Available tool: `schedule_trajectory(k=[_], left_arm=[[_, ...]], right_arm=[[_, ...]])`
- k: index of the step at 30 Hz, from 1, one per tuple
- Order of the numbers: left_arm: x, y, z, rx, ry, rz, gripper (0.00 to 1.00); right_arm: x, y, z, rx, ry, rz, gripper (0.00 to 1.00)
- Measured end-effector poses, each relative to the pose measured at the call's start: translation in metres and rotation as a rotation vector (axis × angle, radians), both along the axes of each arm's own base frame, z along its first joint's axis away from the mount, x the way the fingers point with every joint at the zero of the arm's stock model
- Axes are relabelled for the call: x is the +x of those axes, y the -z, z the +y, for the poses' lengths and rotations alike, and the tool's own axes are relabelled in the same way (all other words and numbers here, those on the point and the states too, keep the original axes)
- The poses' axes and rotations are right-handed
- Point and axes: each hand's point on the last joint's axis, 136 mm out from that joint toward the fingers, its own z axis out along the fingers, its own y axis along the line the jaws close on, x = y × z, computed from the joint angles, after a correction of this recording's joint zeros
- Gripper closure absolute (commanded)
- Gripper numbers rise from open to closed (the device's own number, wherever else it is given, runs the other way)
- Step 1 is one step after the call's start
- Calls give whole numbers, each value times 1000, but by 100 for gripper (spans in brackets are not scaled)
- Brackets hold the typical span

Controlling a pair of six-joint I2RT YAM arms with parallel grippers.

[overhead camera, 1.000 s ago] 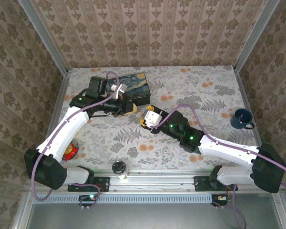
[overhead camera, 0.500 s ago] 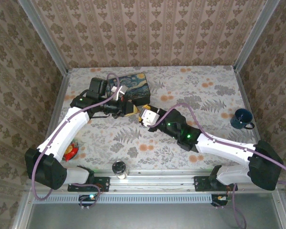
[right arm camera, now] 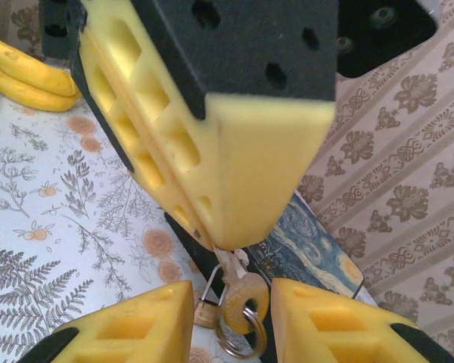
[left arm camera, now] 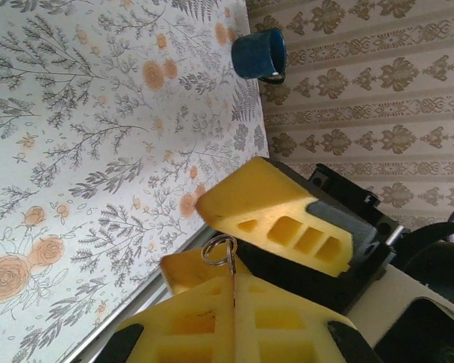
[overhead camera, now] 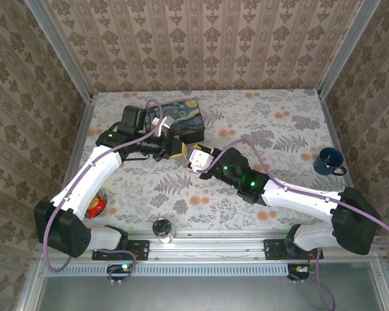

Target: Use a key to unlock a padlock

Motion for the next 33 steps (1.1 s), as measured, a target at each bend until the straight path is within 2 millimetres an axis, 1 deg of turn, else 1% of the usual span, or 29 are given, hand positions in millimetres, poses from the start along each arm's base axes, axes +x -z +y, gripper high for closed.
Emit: schedule_trajectory(k=[3,5,9,11,13,16,17,19,21,25,29,33], left_arm=[[-2,-1,-1,-10,6,9,100],[-2,-2,-1,-15,9,12,100],[-3,-2,-2,-19,10,22,100],[-3,-3,-2,-23,12,21,100],[-2,-4,-3,-26,11,16,100],[-1,-4,-3,-30,7,20,100],[-1,-4,-3,-30,6,23,98],[0,-4,-3,-32,4,30,84],[2,-5,-3,-43,0,35,73],[9,-10,0,-64,-16,25,55],[18,-13,6,-76,-44,10,46],[27,-16,13,-82,-74,-12,44]], right_arm=[[1,2,2,-5,0,3,70],[3,2,3,-8,1,1,76],[5,0,2,-14,13,-10,91],[5,1,2,-21,12,-11,96],[5,2,2,-25,11,-10,100],[5,2,2,-27,12,-9,100],[5,3,1,-28,12,-8,100],[5,3,1,-28,13,-4,100],[5,3,2,-31,12,2,100],[4,5,2,-30,12,18,100],[3,10,1,-30,19,45,100],[3,14,0,-14,31,82,100]])
